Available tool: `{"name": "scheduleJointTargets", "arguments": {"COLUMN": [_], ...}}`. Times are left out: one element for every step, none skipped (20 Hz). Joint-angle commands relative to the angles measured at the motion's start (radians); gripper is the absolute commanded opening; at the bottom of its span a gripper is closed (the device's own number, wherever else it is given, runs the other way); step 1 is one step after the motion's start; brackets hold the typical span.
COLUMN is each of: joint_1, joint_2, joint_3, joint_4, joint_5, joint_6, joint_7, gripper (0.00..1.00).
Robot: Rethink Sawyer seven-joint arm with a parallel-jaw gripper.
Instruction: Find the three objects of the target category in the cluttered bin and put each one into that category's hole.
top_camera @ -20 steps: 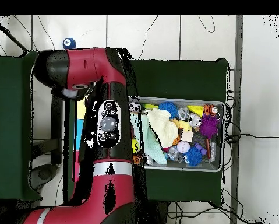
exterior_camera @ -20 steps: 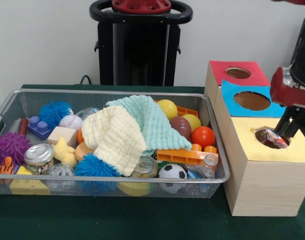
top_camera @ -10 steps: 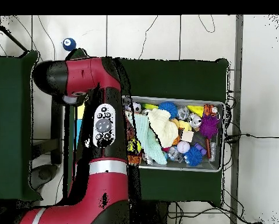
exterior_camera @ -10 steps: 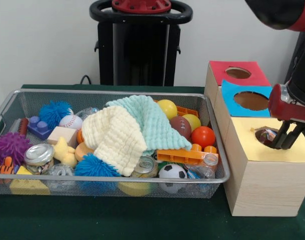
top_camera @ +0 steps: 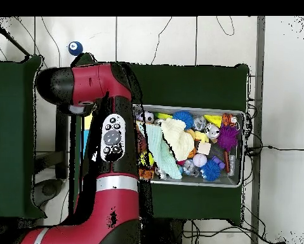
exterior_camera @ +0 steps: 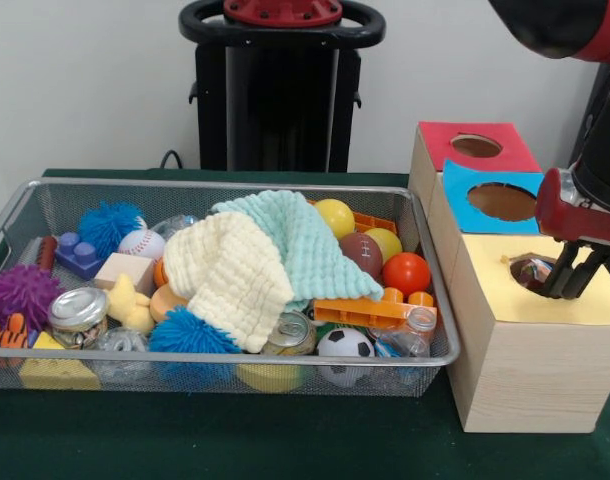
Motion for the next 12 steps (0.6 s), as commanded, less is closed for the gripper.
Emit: {"name": "scheduleJointTargets", "arguments": {"joint_1": [-0.035,-0.036,-0.038,-0.038,-0.039,-0.039,-0.040,-0.041,-0.041,-0.041,-0.041,-0.042], "joint_2": [0.070,0.073,0.078,0.082,0.084,0.086,0.086,0.085,0.083,0.080,0.073,0.067], "joint_3": [0.049,0.050,0.052,0.051,0.052,0.051,0.052,0.054,0.054,0.055,0.056,0.058], "joint_4": [0.137,0.132,0.124,0.117,0.117,0.112,0.111,0.112,0.113,0.118,0.127,0.134], "joint_5": [-0.009,-0.006,-0.003,-0.002,0.002,0.003,0.007,0.011,0.013,0.016,0.020,0.025], "joint_6": [0.035,0.050,0.061,0.073,0.081,0.094,0.103,0.108,0.108,0.106,0.098,0.089], "joint_7": [0.083,0.084,0.085,0.088,0.092,0.096,0.097,0.098,0.099,0.101,0.103,0.106], "gripper": [0.00,0.00,0.00,0.00,0.00,0.00,0.00,0.00,0.00,0.00,0.00,0.00]}}
